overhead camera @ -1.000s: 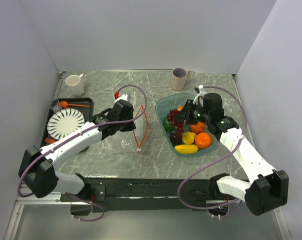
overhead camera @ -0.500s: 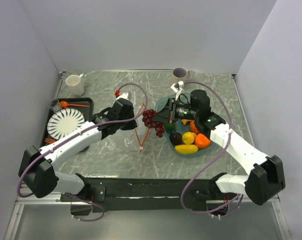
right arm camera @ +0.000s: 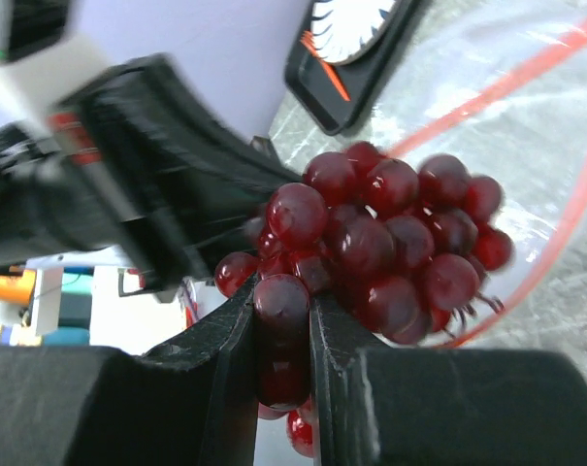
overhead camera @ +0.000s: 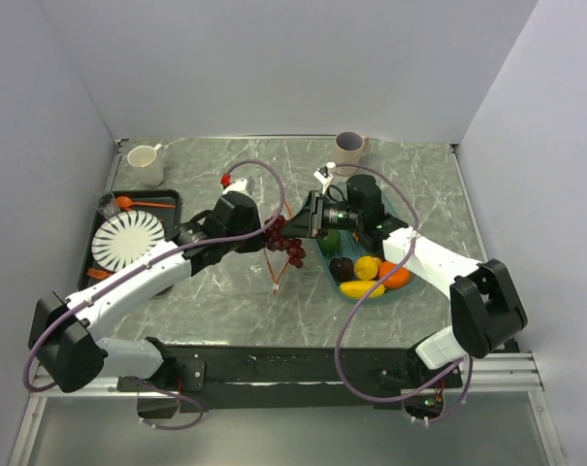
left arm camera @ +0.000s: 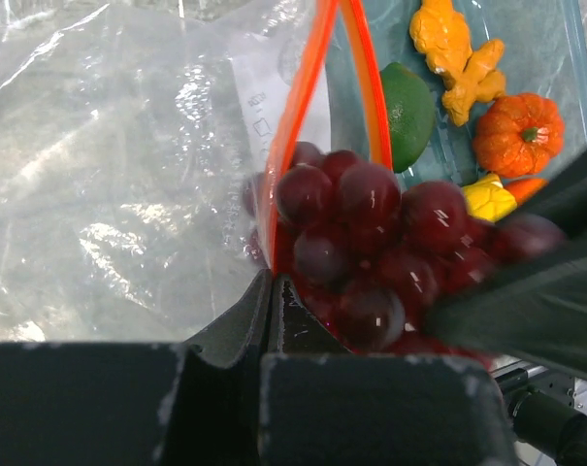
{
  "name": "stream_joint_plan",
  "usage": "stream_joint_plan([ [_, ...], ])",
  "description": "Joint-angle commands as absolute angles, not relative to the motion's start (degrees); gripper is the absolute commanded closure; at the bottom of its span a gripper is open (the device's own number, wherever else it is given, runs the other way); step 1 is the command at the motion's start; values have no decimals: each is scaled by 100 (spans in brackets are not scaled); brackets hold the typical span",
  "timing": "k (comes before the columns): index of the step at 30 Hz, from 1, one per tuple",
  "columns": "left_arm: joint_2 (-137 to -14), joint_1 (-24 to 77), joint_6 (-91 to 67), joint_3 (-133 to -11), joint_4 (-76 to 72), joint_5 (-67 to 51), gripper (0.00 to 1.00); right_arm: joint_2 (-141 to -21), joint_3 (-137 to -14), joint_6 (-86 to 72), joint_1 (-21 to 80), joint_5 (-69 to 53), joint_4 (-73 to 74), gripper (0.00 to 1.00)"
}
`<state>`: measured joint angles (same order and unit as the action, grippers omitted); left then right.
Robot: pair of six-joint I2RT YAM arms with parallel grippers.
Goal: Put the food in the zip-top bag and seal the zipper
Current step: Place the fake fruit in the zipper food storage bag.
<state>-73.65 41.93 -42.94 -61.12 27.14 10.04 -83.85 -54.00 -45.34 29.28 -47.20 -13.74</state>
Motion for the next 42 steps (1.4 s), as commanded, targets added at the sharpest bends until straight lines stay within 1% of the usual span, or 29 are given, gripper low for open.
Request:
stream_joint_plan([
  [1,-7128,4236,-4403,-6310,2522,1081,99,-8411,-5353,-4676,2962,-4474,-1688,94],
  [3,-7119,4236,-4412,-6319,2575,1195,99,-8385,-5300,-4650,2971,-4307,-1600,94],
  [7,-7137,4236,-4412,-6398,2715,1362,99,-8481,-5519,-4247,3006,-3991,-741,96],
  [15,-7198,4236,-4561,-6495,2857,1626,99,-8472,-5774,-3999,3023,-3402,165,98],
  [20,-7250,4271,-4316,-6381,2558,1126,99,-8683,-6178,-4069,3032,-3436,597,98],
  [24,-7443,4605,-4263,-6284,2443,1019,99,-8859,-6293,-4517,3041,-3604,369,98],
  [28,-7611,4983,-4403,-6240,2470,1274,99,-9044,-6504,-4763,3041,-3454,623,100],
  [34,-7646,5098,-4412,-6152,2320,1336,99,-9193,-6312,-5403,3050,-3445,187,100],
  [37,-7682,5115,-4430,-6170,2373,1380,99,-9272,-6302,-5414,3085,-3340,289,100],
  [39,-7699,5133,-4464,-6152,2329,1336,99,-9325,-6197,-5536,3085,-3498,54,100],
  [42,-7664,5159,-4518,-6117,2224,1336,99,-9404,-6467,-5292,3190,-3305,438,99],
])
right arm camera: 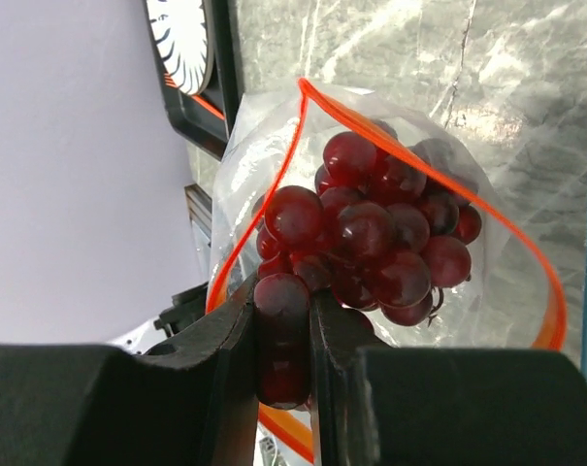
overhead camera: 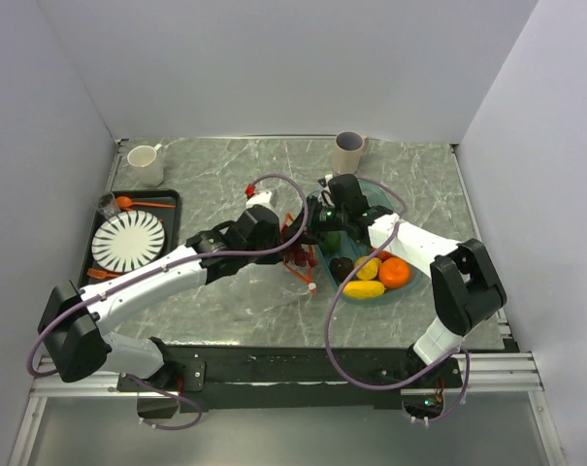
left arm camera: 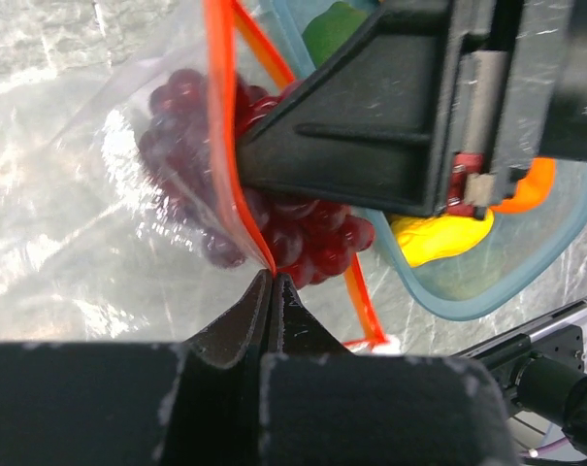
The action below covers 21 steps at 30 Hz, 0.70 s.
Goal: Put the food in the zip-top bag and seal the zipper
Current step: Place the fake fruit in the zipper food storage bag.
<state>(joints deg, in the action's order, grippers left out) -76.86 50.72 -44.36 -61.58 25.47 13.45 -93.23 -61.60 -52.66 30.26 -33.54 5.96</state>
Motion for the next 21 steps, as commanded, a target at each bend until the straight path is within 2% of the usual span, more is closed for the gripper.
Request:
stream_joint_plan([
  [1,-7664,5159,-4544,-6143,2276,1449,99,-9439,-6556,-4995,3217,-3244,753,97],
  [7,-7532,5159,-4553,-6310,2320,1661,99,-9615,-6636,-4211,3392,-3023,1126,89],
  [11,-7506,5150,-4640,-6363,2539,2029,99,-9160,-6329,-4035,3437,-2909,950,83],
  [12,-7515,5142,-4649,-6363,2584,2091,99,-9106,-6337,-3965,3437,-2866,958,80],
  [14,-7480,5150,-4711,-6346,2663,2171,99,-9018,-6451,-3771,3445,-2813,1256,65],
  [21,-7286,5063,-4860,-6267,2865,2575,99,-8500,-6689,-3120,3472,-2646,1749,39],
])
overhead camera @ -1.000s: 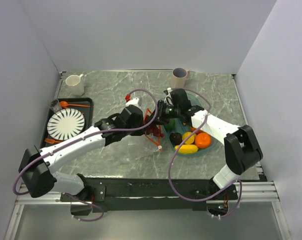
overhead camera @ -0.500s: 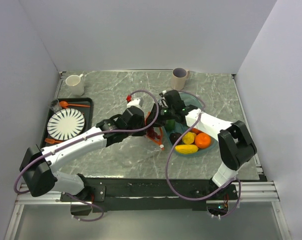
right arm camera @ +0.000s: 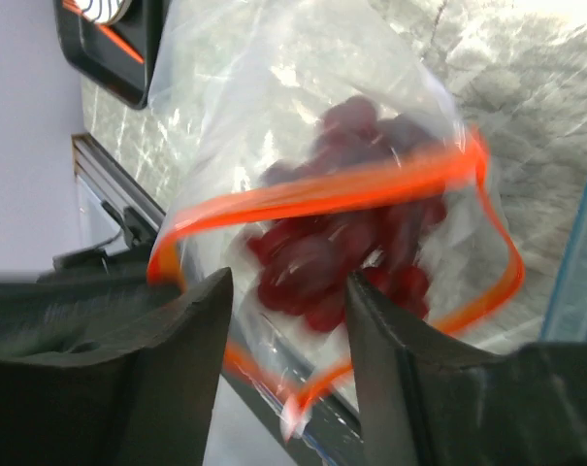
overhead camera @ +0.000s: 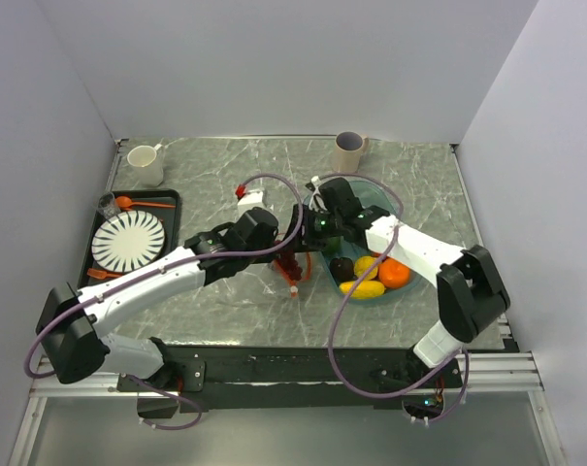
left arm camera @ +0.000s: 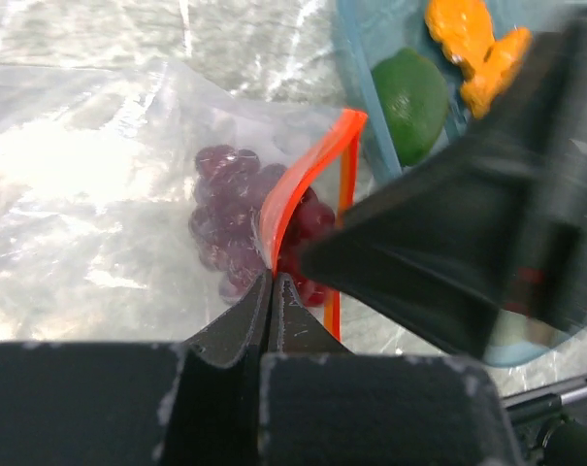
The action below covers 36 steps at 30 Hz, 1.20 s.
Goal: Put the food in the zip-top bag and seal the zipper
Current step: Place the fake fruit in the zipper food storage bag, then adjust the zipper food storage bag at the center of the board.
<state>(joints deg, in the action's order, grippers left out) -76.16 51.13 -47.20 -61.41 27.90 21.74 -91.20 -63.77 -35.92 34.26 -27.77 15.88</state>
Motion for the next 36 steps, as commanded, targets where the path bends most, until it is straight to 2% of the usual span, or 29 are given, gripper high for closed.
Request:
stream_joint_plan([
  [1,-7243,5010,-4860,-6258,2839,2584,99,-8421,-6671,-3120,3463,-2593,1775,37],
  [7,-6970,4852,-4913,-6100,2891,2733,99,-8139,-6425,-3234,3463,-2092,2021,37],
  [13,-6855,4685,-4930,-5854,2962,2681,99,-8033,-5810,-3665,3472,-1899,1925,51],
  [15,-6855,4658,-4966,-5792,3006,2698,99,-7937,-5609,-3779,3498,-1898,1872,52],
  [21,-6855,4606,-4948,-5739,2918,2593,99,-7971,-5484,-3885,3656,-1749,1854,50],
  [27,-6882,4605,-4896,-5792,2927,2566,99,-8401,-5642,-4034,3718,-1951,1704,42],
  [36,-6812,4588,-4843,-5818,2953,2523,99,-9228,-5994,-4096,3814,-2013,1591,41],
])
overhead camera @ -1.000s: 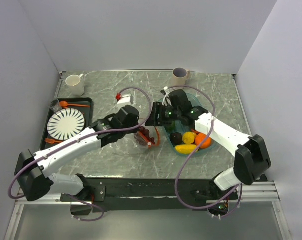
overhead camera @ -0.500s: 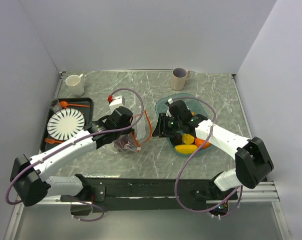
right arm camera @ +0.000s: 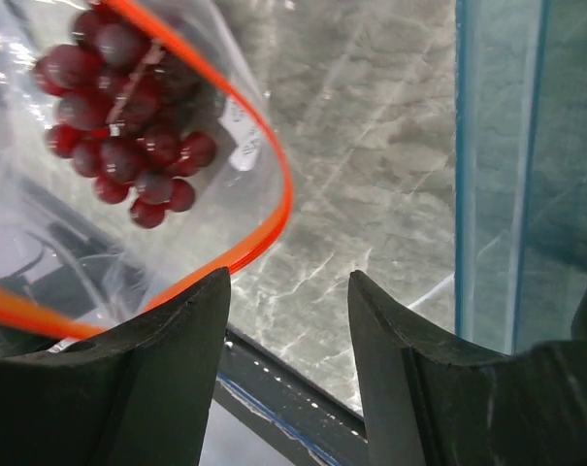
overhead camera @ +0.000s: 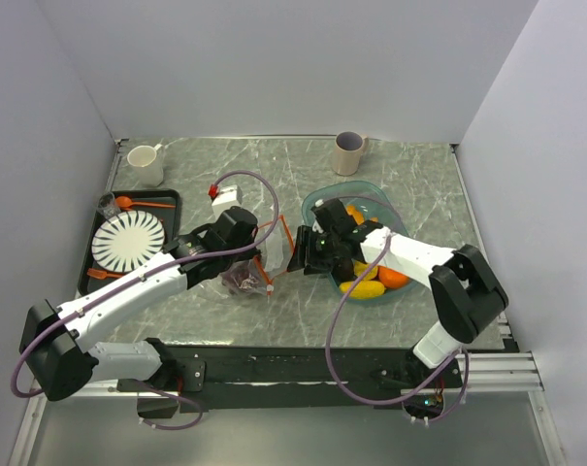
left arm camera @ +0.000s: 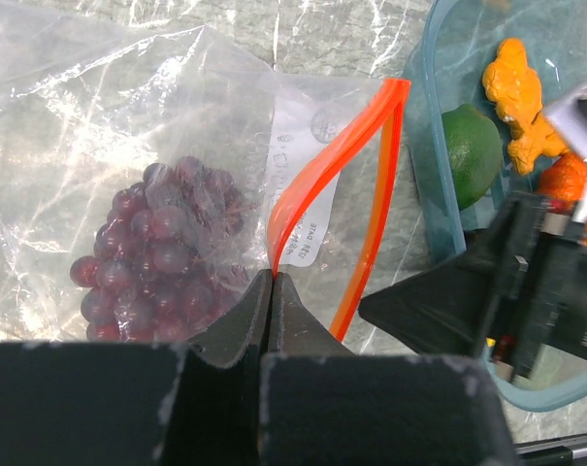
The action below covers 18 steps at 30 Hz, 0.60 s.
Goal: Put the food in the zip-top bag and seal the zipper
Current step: Adjust the zipper food storage bag at the center of the board.
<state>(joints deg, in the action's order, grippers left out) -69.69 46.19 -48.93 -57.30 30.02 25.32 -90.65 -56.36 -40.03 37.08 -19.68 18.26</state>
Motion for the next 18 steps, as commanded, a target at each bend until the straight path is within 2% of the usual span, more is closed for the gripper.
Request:
stream_joint_plan([
  [1,-6803,4588,-4843,-5801,2927,2496,99,-9281,-6038,-4131,3814,-1995,1556,41],
  [12,-6785,4579,-4834,-5809,2865,2408,99,-9659,-6284,-4218,3867,-2179,1249,41],
  [18,-6759,4579,-4808,-5818,2839,2373,99,-9914,-6320,-4289,3902,-2285,1178,47],
])
